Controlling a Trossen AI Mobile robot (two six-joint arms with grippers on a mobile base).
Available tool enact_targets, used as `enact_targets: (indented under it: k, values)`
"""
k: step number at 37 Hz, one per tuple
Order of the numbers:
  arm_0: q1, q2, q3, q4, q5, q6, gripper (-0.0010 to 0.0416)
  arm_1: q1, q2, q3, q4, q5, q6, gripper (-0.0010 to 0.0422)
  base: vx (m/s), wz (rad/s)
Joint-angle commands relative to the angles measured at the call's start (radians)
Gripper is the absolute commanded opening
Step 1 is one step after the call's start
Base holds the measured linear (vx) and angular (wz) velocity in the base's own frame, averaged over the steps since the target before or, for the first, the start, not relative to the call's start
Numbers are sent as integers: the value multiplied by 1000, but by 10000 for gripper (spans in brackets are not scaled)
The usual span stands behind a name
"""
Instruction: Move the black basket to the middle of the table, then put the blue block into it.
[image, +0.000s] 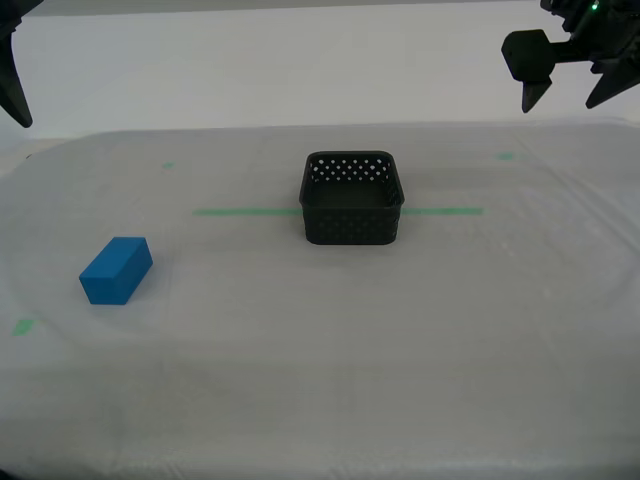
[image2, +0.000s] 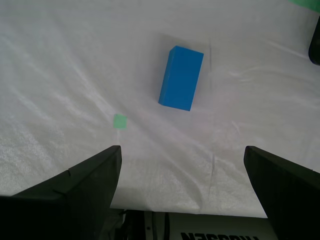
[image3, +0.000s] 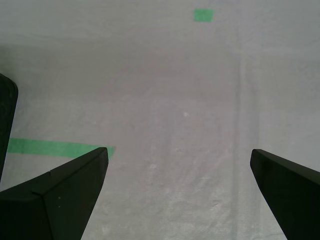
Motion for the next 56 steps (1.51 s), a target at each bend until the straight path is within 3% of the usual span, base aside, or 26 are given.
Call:
enact_targets:
  k: [1, 21, 28, 38, 42, 47, 56]
  values:
    - [0, -1, 1, 1, 1, -1, 398, 0, 10, -2, -6, 4, 0, 331, 0, 0]
    - [0, -1, 1, 1, 1, -1, 399, -78, 196, -5, 77, -17, 19, 334, 0, 0]
    - [0, -1, 1, 1, 0, -1, 398, -113, 283, -5, 134, -79, 26, 334, 0, 0]
    - [0, -1, 1, 1, 1, -1, 399, -119, 373, -5, 229, -85, 47, 334, 0, 0]
    - [0, -1, 1, 1, 1, -1, 398, -119, 402, -7, 257, -87, 90, 334, 0, 0]
    - [0, -1, 1, 0, 1, -1, 399, -122, 445, -29, 341, -119, 106, 334, 0, 0]
    - [0, -1, 1, 0, 0, -1, 399, -142, 542, -63, 446, -116, 153, 334, 0, 0]
